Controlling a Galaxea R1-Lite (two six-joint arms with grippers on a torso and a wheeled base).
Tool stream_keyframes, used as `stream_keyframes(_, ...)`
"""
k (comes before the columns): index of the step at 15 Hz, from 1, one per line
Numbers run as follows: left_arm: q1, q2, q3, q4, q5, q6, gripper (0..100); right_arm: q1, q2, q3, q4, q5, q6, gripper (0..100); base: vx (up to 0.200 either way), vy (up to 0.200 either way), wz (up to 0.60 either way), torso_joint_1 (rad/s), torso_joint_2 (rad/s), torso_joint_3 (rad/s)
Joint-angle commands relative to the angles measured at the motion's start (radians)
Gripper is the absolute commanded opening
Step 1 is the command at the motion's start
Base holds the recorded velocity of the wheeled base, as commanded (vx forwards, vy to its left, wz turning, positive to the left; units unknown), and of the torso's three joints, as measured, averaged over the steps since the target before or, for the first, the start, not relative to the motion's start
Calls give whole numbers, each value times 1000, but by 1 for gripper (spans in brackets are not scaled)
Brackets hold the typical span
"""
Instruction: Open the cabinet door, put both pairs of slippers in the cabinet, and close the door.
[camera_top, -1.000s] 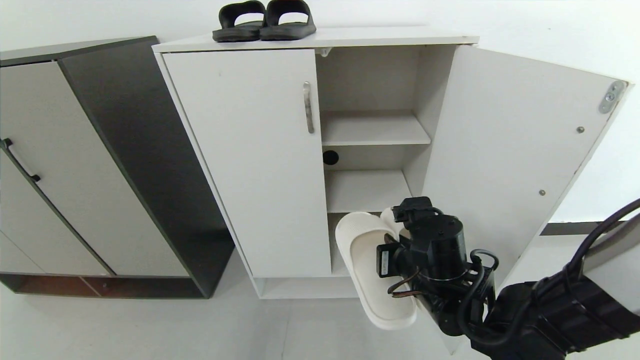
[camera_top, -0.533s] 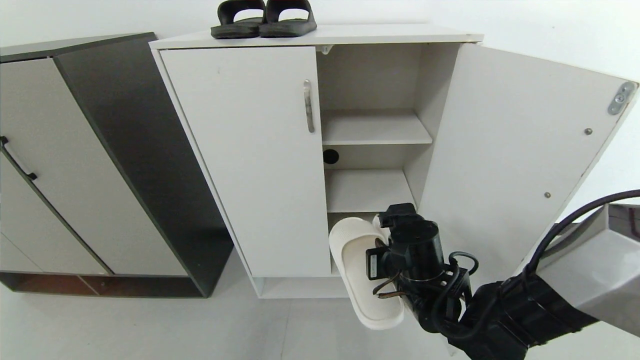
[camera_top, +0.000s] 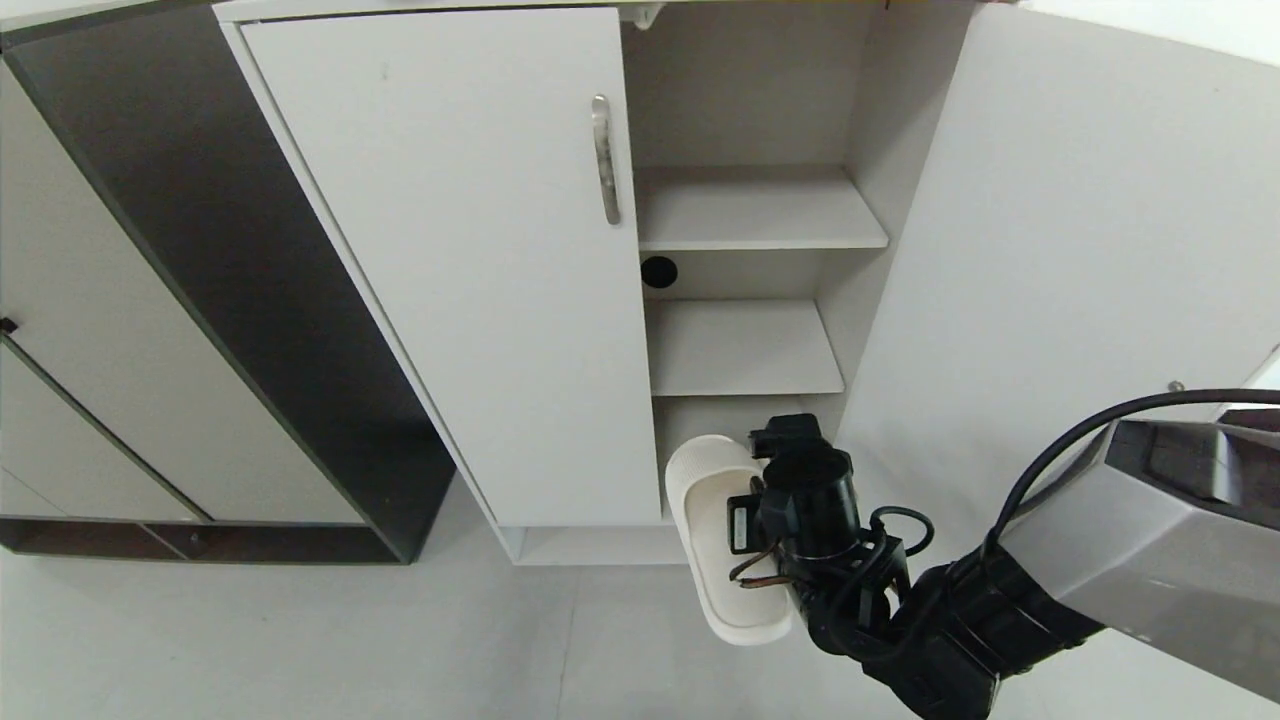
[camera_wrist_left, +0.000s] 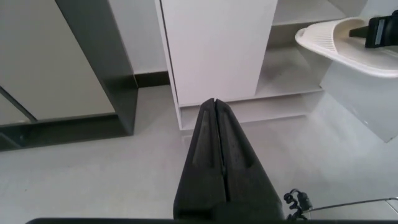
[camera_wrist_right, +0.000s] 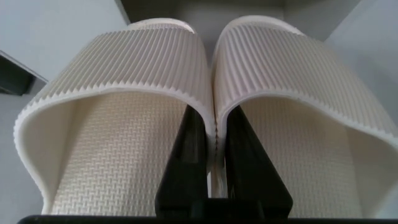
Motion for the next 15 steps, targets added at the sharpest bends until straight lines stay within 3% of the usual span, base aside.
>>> stream_keyframes(1,0,2,0,0,0,0,0,2,18,-2,-32,-17,-11,0,0,0,0,-2,-2,-198)
stream_keyframes(6,0,2,0,0,0,-1,0,-18,82,85,-509,-51,-286,0,0,0,0,3,2,-147)
stream_keyframes(10,0,2,0,0,0,-1,0,-23,82,108,-543,-63,-277,0,0,0,0,0,0,0)
stream_keyframes(15,0,2,0,0,0,-1,0,-95,76,90,-537,-71,-287,0,0,0,0,0,0,0)
